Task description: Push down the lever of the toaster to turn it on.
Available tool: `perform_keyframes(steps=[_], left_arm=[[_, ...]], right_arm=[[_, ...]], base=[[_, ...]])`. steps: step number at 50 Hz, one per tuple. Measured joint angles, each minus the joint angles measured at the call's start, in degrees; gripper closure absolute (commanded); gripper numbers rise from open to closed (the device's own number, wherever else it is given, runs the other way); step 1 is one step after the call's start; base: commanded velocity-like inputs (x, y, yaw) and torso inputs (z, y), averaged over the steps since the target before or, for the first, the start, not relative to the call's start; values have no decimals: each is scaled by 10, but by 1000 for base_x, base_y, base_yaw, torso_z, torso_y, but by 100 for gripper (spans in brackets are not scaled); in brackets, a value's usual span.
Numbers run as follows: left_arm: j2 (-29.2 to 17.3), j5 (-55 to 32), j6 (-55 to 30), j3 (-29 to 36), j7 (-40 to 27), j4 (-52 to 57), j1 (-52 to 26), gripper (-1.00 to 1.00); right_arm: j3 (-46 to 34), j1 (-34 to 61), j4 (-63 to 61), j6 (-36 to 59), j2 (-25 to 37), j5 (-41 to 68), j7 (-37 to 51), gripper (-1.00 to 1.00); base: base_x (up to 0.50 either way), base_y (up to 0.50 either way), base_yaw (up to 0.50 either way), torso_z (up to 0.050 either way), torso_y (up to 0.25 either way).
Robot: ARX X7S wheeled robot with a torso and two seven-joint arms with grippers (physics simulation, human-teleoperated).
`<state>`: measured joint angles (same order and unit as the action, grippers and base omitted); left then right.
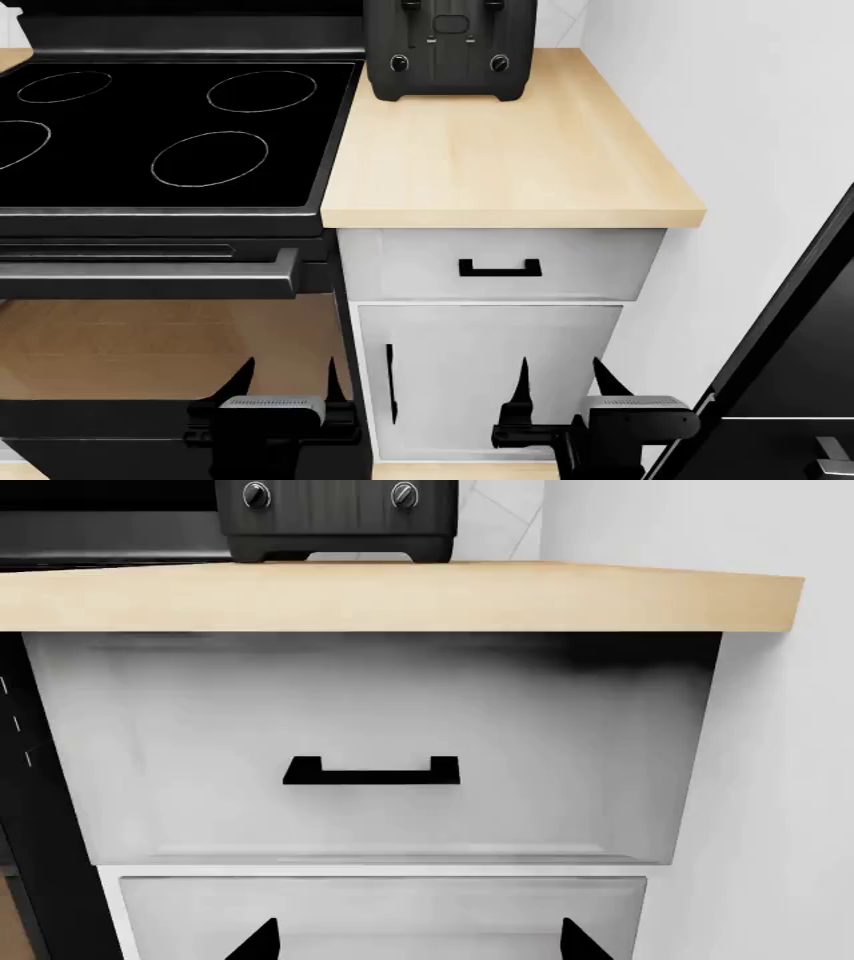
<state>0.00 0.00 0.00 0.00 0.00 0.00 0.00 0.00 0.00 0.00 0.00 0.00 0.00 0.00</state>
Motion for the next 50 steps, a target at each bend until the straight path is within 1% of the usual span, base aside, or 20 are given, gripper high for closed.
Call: perform_keyframes(steps=[4, 8, 15, 21, 24, 28, 31, 34, 41, 45, 50], left_arm=[[-3, -6, -6, 3, -3, 7, 1, -100], [-9, -19, -35, 3, -9, 47, 3, -100], [-21, -60, -129, -5, -25, 169, 2, -100], [-35, -101, -223, -18, -41, 280, -14, -100], [-47, -156, -319, -50, -55, 358, -55, -100], [-69, -249, -439, -96, -93, 438, -110, -100], [-86, -316, -503, -123, -125, 480, -143, -100], [-104, -378, -550, -145, -158, 510, -169, -100], [-146, -502, -609, -175, -229, 555, -212, -100], [-171, -557, -617, -180, -263, 569, -225, -100], [-199, -605, -610, -178, -295, 580, -232, -100]], right_arm=[[-5, -2, -10, 4, 4, 2, 4, -100], [-16, -8, -56, 29, 11, -1, 8, -100], [-39, -4, -175, 109, 25, -10, 11, -100], [-61, 23, -273, 192, 36, -19, 6, -100], [-76, 77, -347, 287, 42, -24, -7, -100], [-93, 151, -429, 417, 48, -28, -23, -100], [-102, 195, -474, 490, 50, -32, -33, -100], [-111, 232, -506, 548, 50, -41, -45, -100], [-137, 302, -554, 645, 30, -116, -111, -100], [-148, 328, -569, 679, 20, -150, -140, -100], [-152, 349, -581, 703, 12, -170, -162, -100]], base=[[0, 0, 0, 0, 0], [0, 0, 0, 0, 0], [0, 0, 0, 0, 0], [0, 0, 0, 0, 0], [0, 0, 0, 0, 0], [0, 0, 0, 0, 0], [0, 0, 0, 0, 0], [0, 0, 0, 0, 0], [0, 0, 0, 0, 0], [0, 0, 0, 0, 0], [0, 0, 0, 0, 0]])
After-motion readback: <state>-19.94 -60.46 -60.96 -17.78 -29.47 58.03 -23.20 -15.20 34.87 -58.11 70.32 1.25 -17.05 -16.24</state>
